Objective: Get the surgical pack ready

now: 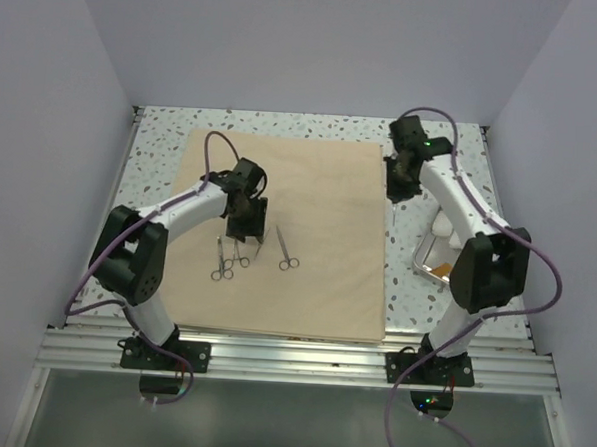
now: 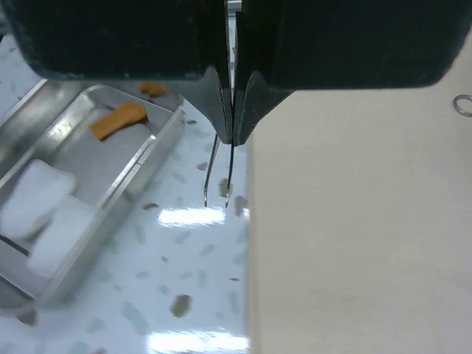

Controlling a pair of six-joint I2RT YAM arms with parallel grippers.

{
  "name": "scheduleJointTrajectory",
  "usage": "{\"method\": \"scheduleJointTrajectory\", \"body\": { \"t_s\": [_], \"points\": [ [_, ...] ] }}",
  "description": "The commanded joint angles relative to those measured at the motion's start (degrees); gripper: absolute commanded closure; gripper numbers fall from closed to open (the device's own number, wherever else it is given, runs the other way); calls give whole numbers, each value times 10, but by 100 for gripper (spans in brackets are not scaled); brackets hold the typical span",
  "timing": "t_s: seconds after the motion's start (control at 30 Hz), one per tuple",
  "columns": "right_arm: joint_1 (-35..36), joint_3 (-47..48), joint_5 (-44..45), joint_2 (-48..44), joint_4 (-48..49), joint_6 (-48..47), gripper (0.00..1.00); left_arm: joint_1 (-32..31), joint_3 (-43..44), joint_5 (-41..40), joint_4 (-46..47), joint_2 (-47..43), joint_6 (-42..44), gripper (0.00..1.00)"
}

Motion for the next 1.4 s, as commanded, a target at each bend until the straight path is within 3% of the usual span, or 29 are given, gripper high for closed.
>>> {"method": "scheduleJointTrajectory", "body": {
  "t_s": [0.0,0.2,0.4,0.67,0.77,0.87,0.9,0.93,1.03,1.23,1.27,1.33,1.37],
  "points": [
    [-71,-53,25,-63,-41,-4,100,-28,47,-21,-7,30,17,48],
    [-207,-155,3,-96,-4,21,100,-35,57,-47,-6,47,27,50],
    [-252,-229,-36,-48,53,44,100,-36,52,-41,-9,41,43,49],
    [-256,-208,-44,12,57,68,100,-34,34,-32,6,50,45,44],
    [-255,-210,-56,19,59,71,96,-35,29,-17,20,58,46,42],
    [-255,-205,-56,6,53,69,86,-35,28,-14,26,69,44,42],
    [-256,-198,-53,2,49,68,82,-35,28,-15,28,74,43,42],
    [-256,-193,-51,-3,46,68,70,-34,27,-16,29,77,43,43],
    [-247,-165,-58,-30,12,66,57,-35,26,-16,34,87,43,48],
    [-143,-83,-96,-99,-10,58,53,-35,23,-13,44,103,46,74],
    [-119,-76,-143,-102,-9,60,53,-35,23,-11,45,104,46,85],
    [-101,-77,-208,-108,7,70,53,-35,26,-10,41,103,48,96],
    [-90,-85,-289,-110,40,86,52,-35,30,-4,38,96,49,100]
  ]
}}
